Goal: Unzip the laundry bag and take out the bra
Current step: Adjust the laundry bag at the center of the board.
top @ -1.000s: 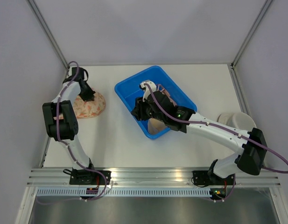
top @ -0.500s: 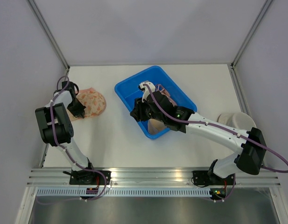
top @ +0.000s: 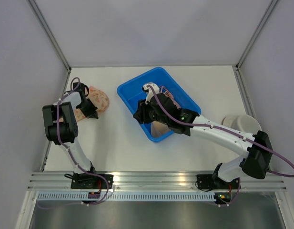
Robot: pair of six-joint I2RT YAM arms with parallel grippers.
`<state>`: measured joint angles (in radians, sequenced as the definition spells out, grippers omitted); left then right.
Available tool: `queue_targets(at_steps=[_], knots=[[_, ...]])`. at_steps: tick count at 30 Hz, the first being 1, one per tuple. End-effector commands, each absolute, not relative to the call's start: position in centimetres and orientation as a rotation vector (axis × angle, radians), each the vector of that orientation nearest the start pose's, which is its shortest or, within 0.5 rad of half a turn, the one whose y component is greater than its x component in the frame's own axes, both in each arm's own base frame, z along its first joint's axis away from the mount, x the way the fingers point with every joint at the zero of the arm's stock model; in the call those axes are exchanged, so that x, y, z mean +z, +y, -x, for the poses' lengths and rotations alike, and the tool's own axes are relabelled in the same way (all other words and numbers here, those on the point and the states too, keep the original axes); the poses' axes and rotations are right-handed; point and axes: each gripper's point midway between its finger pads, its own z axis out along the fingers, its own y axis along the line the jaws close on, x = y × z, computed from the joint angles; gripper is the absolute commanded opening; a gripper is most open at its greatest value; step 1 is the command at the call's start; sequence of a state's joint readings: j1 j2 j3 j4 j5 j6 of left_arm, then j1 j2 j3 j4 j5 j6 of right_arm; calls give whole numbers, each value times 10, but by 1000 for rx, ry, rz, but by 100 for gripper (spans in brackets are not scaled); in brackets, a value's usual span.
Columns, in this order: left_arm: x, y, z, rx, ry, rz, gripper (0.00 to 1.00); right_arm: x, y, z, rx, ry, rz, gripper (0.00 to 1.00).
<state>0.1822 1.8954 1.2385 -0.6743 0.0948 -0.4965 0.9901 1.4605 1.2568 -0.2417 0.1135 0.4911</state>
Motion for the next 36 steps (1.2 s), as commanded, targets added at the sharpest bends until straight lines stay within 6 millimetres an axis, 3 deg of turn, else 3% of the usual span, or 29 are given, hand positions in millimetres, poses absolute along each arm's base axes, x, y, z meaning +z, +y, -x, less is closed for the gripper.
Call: queue_targets(at_steps=[1, 5, 7, 9, 10, 13, 14, 15, 16, 18, 19, 21, 22, 25, 31, 36], knots=[[18, 9, -400, -307, 2694, 881, 2, 267, 370, -254, 802, 1996, 418, 44], [30, -8, -436, -426, 2650, 819, 3, 265, 369, -254, 789, 2001, 419, 44], [51, -8, -463, -466, 2587, 768, 3, 263, 368, -254, 785, 2006, 422, 44], [59, -10, -475, -495, 2564, 754, 4, 259, 367, -253, 775, 2013, 424, 44], [74, -9, -485, -502, 2528, 741, 4, 257, 364, -255, 763, 2018, 417, 44], [103, -5, -490, -483, 2474, 732, 8, 252, 362, -255, 748, 2024, 415, 44], [105, 3, -484, -421, 2479, 760, 9, 252, 362, -256, 745, 2024, 412, 44], [120, 9, -482, -391, 2451, 766, 12, 252, 363, -256, 749, 2023, 414, 44], [118, 18, -474, -351, 2453, 796, 20, 254, 365, -255, 759, 2022, 417, 44], [126, 42, -459, -244, 2422, 865, 26, 256, 366, -255, 768, 2020, 416, 45], [118, 52, -445, -217, 2432, 916, 31, 258, 366, -254, 774, 2013, 413, 45], [120, 88, -425, -169, 2382, 1035, 35, 260, 367, -252, 791, 2008, 415, 45], [111, 112, -409, -141, 2365, 1132, 38, 261, 366, -252, 794, 2004, 411, 45], [105, 151, -379, -117, 2310, 1284, 45, 262, 367, -249, 810, 2004, 420, 45], [78, 198, -333, -158, 2225, 1542, 54, 261, 367, -248, 821, 1998, 428, 45], [45, 202, -312, -277, 2196, 1682, 57, 258, 364, -248, 798, 1995, 446, 46]])
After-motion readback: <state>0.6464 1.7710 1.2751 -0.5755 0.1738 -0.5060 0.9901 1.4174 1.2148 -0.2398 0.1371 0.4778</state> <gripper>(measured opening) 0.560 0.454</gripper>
